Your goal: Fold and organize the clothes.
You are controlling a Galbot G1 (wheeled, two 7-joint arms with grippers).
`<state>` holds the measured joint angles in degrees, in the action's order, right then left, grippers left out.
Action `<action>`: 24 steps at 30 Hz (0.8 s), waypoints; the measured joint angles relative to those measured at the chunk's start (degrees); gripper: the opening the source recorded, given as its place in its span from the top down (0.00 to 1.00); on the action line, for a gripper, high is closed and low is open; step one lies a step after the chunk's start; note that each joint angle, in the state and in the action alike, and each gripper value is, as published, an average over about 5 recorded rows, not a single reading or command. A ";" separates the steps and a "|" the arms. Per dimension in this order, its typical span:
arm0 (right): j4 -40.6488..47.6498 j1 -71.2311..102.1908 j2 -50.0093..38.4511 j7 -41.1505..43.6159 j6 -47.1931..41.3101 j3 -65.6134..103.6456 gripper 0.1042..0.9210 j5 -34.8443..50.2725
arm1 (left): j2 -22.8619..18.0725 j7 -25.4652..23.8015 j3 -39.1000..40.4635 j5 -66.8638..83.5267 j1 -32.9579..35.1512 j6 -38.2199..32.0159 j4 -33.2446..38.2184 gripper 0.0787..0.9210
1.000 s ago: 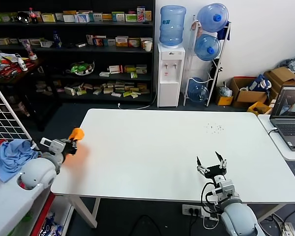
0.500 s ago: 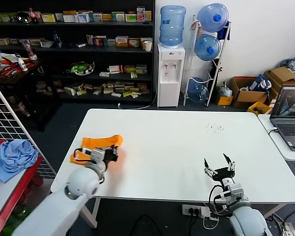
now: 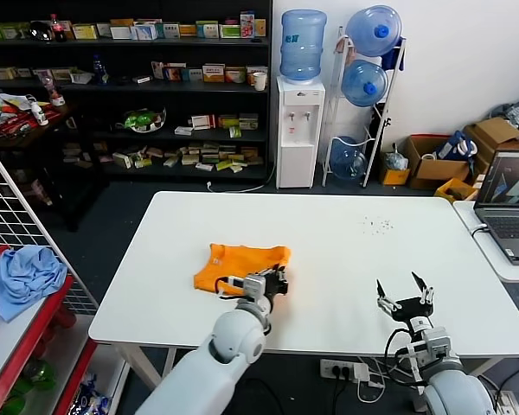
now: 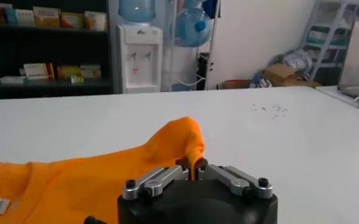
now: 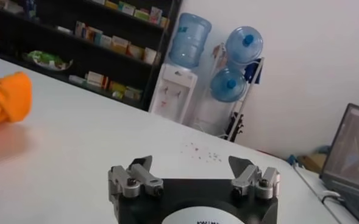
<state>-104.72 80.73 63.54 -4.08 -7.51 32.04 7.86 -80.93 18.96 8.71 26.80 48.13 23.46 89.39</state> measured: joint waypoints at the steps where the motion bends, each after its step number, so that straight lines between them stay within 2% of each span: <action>1: -0.11 0.11 0.05 -0.01 -0.08 0.08 0.12 0.00 | -1.19 0.20 0.04 -0.24 -0.10 -0.69 -0.86 0.93; 3: -0.35 0.32 0.12 -0.01 -0.26 0.16 0.12 -0.01 | -3.30 0.56 -0.03 -0.46 -0.35 -2.34 -2.66 0.89; 8: -0.68 0.54 0.35 0.09 -0.60 0.21 0.12 -0.06 | -7.12 0.74 -0.95 -0.12 -0.68 -8.07 -6.70 0.73; 15: -1.19 0.52 0.76 0.86 -1.49 -0.25 0.12 0.18 | -10.13 -0.50 -2.31 2.00 0.14 -16.33 -8.40 0.49; 19: -1.74 0.82 0.76 1.85 -1.62 -0.09 0.12 0.79 | -9.84 -1.54 -2.66 2.59 1.19 -19.01 -6.82 0.35; 24: -2.44 1.24 1.38 3.63 -1.16 0.97 0.12 2.02 | -6.26 -3.24 -3.87 2.00 3.72 -21.60 -3.12 0.19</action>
<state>-107.15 81.97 64.92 -0.45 -8.67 33.01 9.88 -87.18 15.72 4.83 28.80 51.85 1.86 86.27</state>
